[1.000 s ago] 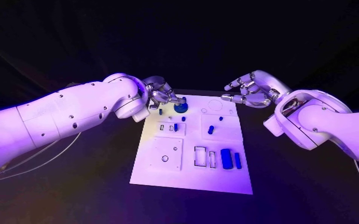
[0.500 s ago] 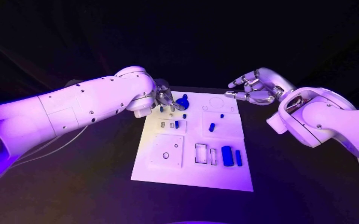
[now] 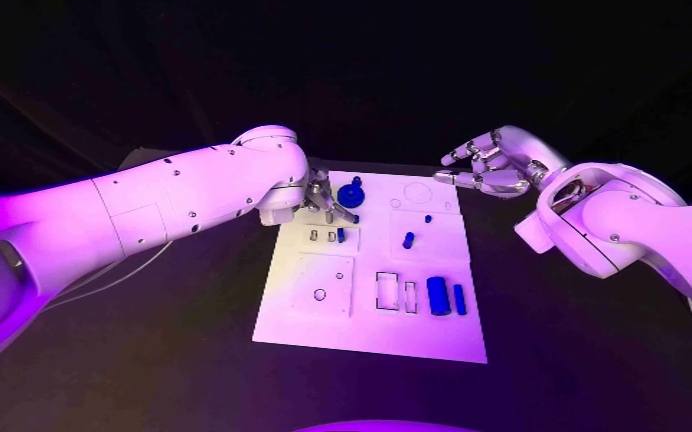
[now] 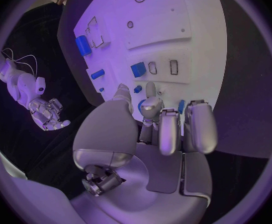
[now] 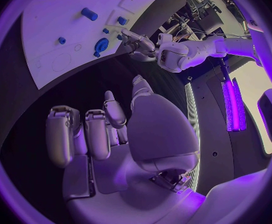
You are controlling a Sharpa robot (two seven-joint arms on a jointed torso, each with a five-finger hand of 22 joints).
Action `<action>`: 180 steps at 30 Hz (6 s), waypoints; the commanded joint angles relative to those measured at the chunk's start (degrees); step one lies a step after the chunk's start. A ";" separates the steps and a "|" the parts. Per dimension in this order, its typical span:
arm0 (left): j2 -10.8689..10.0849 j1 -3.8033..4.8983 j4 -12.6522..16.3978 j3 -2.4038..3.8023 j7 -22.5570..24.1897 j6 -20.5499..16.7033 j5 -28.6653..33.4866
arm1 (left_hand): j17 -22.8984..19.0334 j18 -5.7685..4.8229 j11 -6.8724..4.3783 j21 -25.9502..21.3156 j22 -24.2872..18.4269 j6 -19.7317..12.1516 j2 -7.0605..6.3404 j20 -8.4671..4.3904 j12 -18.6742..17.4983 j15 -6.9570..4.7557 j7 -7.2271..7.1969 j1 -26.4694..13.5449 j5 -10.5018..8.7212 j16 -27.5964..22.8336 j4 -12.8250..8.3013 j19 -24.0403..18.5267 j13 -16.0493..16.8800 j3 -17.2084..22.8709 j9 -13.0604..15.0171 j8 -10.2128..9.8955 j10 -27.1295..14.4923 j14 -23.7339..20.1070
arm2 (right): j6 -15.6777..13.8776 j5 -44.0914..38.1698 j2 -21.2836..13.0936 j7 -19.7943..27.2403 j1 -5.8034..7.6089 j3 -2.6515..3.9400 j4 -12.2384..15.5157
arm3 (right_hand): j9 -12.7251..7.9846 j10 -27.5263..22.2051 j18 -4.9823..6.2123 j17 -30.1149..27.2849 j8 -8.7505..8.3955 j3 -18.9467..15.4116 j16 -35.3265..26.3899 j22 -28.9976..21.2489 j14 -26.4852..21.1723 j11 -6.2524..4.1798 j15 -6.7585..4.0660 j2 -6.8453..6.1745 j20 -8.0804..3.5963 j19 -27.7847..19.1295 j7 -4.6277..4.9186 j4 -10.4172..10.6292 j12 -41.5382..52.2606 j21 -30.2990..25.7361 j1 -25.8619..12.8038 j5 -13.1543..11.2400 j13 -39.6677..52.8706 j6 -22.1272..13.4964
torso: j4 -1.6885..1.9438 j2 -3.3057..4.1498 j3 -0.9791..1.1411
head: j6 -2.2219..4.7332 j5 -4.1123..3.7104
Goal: Assemble the parts on the task board
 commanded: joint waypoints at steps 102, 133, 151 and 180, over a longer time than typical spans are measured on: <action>-4.22 -1.38 4.39 0.11 1.02 -5.46 6.38 | 6.21 -0.86 -0.34 1.49 2.39 -2.72 -3.91 -0.05 -4.63 -0.52 -0.20 7.27 -0.10 -0.44 -9.01 0.03 -3.73 37.52 6.07 -0.30 -1.04 3.50 | 1.35 -0.40 1.38 -0.51 -0.72 -0.15 -1.56 | 0.13 0.33 0.35 4.33 0.40 -0.68 -0.44 8.81 3.30 -0.32 -0.51 1.08 -0.62 -0.10 -0.14 -0.25 0.05 -0.52 0.43 1.42 0.16 0.37 | 0.10 0.13 0.17 | -1.50 0.50; -4.58 -3.35 4.51 0.11 -0.01 -4.68 2.87 | 6.24 -0.86 -0.52 1.48 2.43 -2.28 -4.75 -0.12 -4.66 -0.64 -0.47 5.87 -0.11 -0.45 -9.79 0.04 -3.79 39.01 6.71 0.21 -0.85 3.51 | 1.40 -0.40 1.32 -0.43 -0.91 -0.15 -1.63 | 0.14 0.32 0.37 4.28 0.43 -0.76 -0.49 8.76 3.29 -0.32 -0.52 1.13 -0.64 -0.14 -0.14 -0.24 0.04 -0.60 0.42 1.48 0.13 0.37 | -0.01 0.17 0.21 | -1.80 0.72; -4.81 -3.37 4.80 0.11 0.17 -6.01 2.71 | 6.26 -0.87 -0.63 1.52 2.51 -2.20 -4.92 -0.19 -4.59 -0.72 -0.58 5.74 -0.11 -0.45 -10.21 0.08 -3.73 39.51 6.94 0.41 -0.73 3.52 | 1.38 -0.40 1.42 -0.34 -1.06 -0.15 -1.73 | 0.15 0.36 0.38 4.29 0.46 -0.81 -0.48 8.75 3.29 -0.33 -0.52 1.16 -0.64 -0.15 -0.15 -0.21 0.08 -0.62 0.39 1.51 0.17 0.40 | -0.01 0.17 0.20 | -1.74 0.76; -4.64 -3.35 4.62 0.13 -0.28 -2.34 5.10 | 6.35 -0.96 -1.31 1.80 3.03 -0.60 -5.44 -0.48 -2.58 -1.22 -1.41 3.03 -0.12 -0.45 -10.62 0.30 -1.93 40.45 8.24 2.03 1.18 3.55 | 1.81 -0.40 1.56 -0.53 -1.16 -0.16 -2.01 | 0.19 0.33 0.40 4.15 0.54 -0.95 -0.58 8.68 3.26 -0.35 -0.54 1.22 -0.66 -0.21 -0.18 -0.16 0.04 -0.74 0.31 1.57 0.11 0.48 | -0.07 0.20 0.26 | -1.89 0.81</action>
